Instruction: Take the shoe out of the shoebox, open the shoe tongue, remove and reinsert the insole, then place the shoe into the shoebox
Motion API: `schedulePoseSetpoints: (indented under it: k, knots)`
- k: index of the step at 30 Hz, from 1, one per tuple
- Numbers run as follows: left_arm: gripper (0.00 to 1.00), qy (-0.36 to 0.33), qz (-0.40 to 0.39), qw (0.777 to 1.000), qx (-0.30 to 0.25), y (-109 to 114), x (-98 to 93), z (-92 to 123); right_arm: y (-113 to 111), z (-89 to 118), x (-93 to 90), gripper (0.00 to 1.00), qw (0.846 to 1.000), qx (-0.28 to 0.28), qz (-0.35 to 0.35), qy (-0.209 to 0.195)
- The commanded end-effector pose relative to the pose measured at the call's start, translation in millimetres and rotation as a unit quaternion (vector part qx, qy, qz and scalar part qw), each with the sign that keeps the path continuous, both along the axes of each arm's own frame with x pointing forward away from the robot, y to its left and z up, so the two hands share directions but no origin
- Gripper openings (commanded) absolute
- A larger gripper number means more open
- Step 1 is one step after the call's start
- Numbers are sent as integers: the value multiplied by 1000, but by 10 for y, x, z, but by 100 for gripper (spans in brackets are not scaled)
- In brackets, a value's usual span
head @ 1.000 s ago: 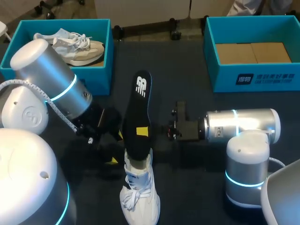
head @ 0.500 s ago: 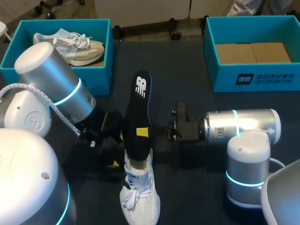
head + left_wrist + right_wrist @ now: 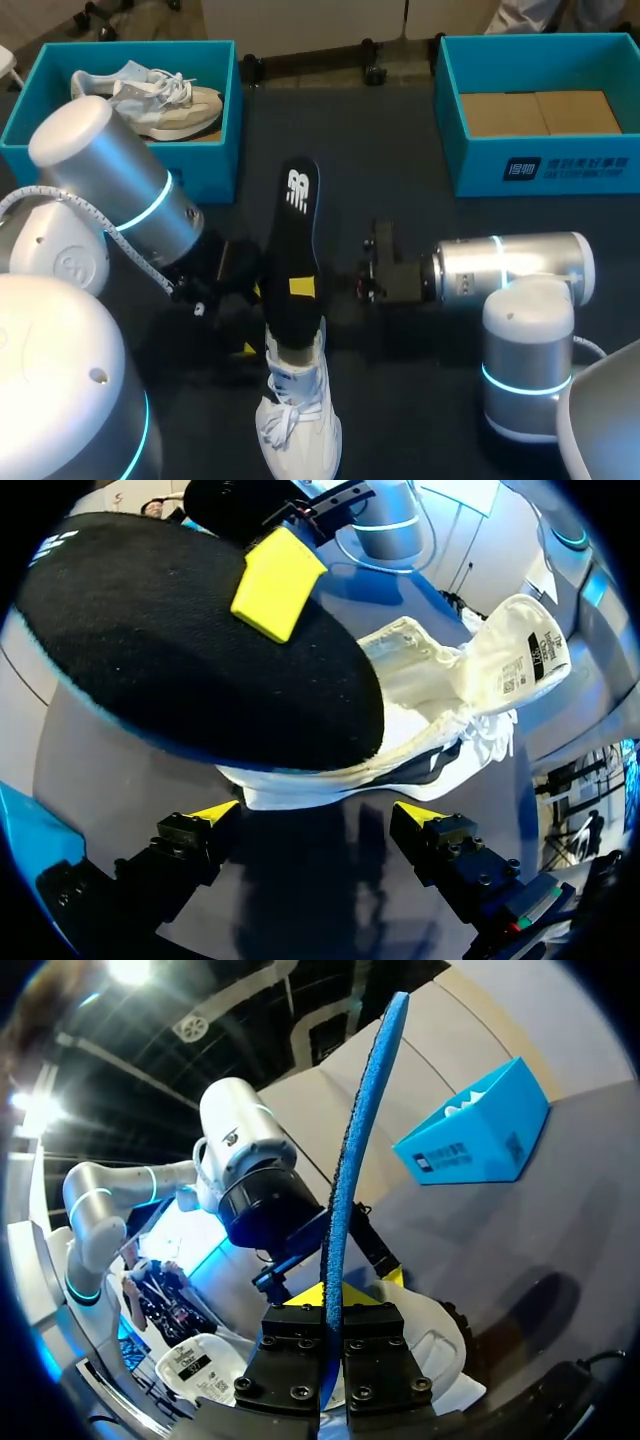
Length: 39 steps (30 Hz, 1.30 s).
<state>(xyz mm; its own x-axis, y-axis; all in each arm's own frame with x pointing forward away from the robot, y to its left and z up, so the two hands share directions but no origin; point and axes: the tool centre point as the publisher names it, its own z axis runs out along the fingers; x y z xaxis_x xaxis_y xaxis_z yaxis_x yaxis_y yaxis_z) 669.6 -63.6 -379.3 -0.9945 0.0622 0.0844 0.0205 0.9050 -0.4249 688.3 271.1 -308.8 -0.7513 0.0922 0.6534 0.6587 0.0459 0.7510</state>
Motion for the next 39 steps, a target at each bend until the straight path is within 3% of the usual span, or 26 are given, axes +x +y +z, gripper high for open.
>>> schedulePoseSetpoints:
  k: [1, 39]
  knots:
    - [100, -3, 4, 1000, 2, 22, -11, -7, -2, 1, -42, 0, 1000, 2, -5, -1]
    - [100, -2, 6, 1000, 1, 22, -7, -10, -2, -341, -361, 0, 1000, -16, 10, 5]
